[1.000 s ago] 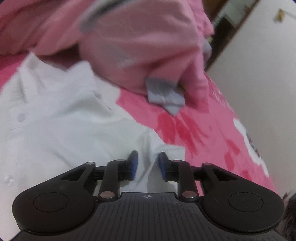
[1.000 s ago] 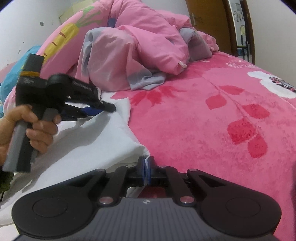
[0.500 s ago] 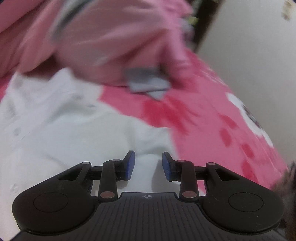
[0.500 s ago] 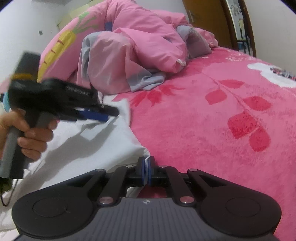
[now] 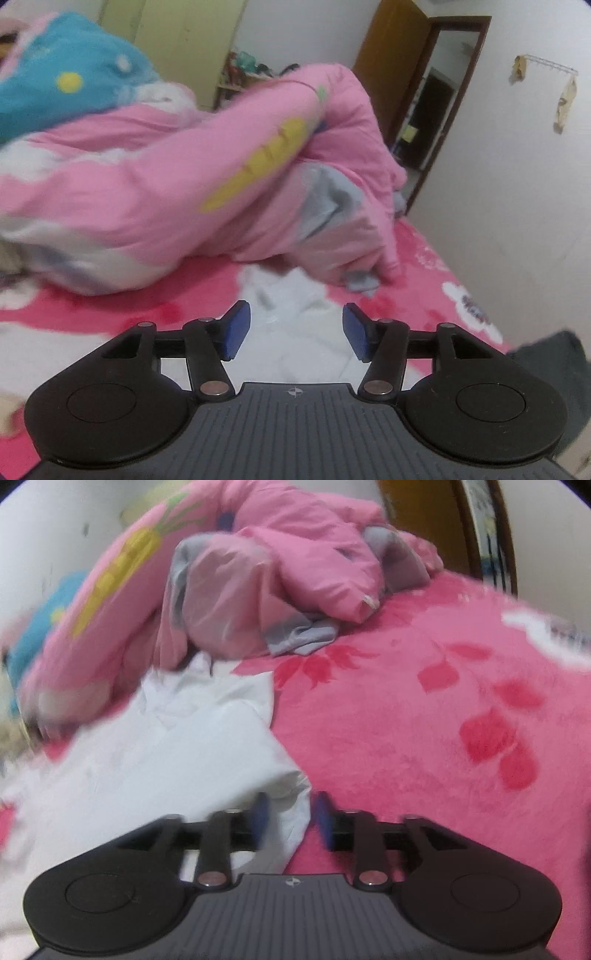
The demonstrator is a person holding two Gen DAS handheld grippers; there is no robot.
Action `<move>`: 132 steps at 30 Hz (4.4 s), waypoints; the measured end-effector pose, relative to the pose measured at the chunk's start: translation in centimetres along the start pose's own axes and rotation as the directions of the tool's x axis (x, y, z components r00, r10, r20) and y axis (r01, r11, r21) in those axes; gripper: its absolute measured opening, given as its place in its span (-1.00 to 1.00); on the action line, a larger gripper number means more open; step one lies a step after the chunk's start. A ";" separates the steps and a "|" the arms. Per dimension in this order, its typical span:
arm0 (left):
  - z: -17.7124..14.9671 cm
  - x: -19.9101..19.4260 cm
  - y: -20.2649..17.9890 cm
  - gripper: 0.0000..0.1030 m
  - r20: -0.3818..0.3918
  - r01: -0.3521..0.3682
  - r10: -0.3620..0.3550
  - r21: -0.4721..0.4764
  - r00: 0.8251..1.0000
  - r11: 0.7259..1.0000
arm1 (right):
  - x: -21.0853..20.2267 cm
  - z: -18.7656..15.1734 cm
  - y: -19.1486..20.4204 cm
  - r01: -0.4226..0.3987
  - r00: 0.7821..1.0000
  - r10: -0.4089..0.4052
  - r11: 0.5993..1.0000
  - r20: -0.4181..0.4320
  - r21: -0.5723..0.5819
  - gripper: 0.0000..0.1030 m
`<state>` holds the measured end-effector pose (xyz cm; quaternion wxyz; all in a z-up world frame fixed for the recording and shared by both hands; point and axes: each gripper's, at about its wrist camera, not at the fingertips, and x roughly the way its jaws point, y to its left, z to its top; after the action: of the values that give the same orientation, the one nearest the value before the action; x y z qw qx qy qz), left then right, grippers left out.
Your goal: Fold clothes
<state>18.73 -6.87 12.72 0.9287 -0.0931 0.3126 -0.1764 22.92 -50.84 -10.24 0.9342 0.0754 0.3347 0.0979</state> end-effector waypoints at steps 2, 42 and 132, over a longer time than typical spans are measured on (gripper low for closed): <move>-1.8 -2.1 1.0 0.11 -0.026 -0.005 0.005 0.004 1.000 1.000 | -1.9 0.7 2.0 0.094 0.996 -0.092 0.991 0.019 -0.100 -0.18; -23.2 -6.6 21.2 0.16 -0.004 -0.015 0.014 -0.363 1.000 0.932 | -5.8 4.7 43.9 -0.442 0.895 0.415 0.765 -0.165 -0.469 -0.17; -16.9 10.1 11.2 -0.80 -0.053 -0.062 0.073 0.185 0.996 0.981 | 13.7 11.6 32.1 -0.238 0.932 0.193 0.964 -0.308 -0.118 -0.32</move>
<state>18.91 -1.51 -9.32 0.9291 0.0087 0.3255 -0.1753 36.46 -17.40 -3.11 0.8607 0.0246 0.4507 0.2355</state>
